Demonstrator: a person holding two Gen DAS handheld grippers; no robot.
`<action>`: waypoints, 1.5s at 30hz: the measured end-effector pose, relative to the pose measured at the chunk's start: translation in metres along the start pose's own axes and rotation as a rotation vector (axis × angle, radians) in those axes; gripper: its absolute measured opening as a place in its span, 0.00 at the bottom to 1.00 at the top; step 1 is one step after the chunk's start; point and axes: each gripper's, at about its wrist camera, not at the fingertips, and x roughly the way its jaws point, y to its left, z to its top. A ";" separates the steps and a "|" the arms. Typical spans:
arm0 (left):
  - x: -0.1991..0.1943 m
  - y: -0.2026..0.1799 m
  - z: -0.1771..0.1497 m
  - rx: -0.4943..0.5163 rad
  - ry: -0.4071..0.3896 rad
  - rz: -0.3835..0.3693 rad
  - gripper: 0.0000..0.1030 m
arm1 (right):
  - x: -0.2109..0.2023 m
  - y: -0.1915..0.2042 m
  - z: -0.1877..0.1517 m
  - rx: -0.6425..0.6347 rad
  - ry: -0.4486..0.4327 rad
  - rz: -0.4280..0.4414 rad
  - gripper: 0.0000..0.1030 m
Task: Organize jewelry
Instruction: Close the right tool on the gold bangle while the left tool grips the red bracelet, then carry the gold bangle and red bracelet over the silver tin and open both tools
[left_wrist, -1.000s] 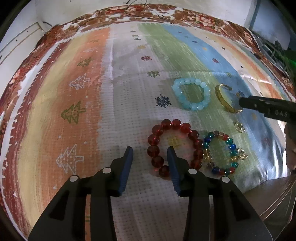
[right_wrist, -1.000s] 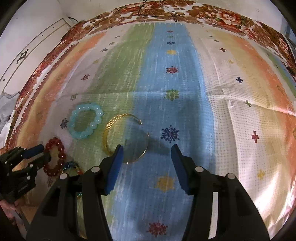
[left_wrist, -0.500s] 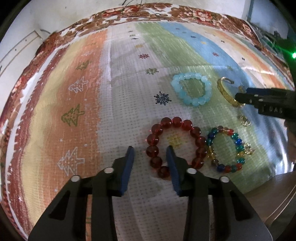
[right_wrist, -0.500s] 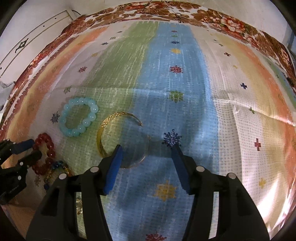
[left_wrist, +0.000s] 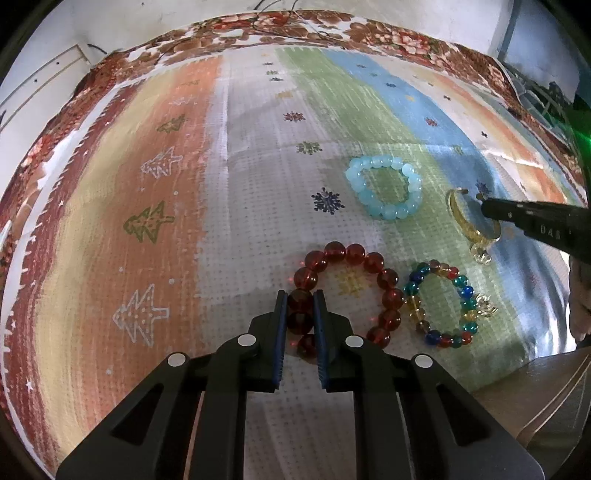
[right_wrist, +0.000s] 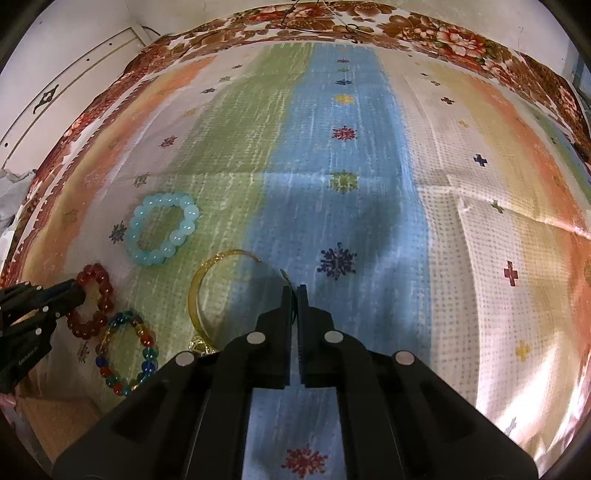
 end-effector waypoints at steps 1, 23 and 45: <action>-0.001 0.001 0.000 -0.008 -0.002 -0.005 0.12 | -0.002 0.001 -0.001 -0.002 -0.001 -0.003 0.03; -0.053 -0.014 -0.002 -0.036 -0.089 -0.044 0.12 | -0.072 0.012 -0.016 -0.013 -0.064 -0.008 0.04; -0.144 -0.032 -0.014 -0.021 -0.220 -0.042 0.12 | -0.152 0.042 -0.047 -0.055 -0.146 0.000 0.04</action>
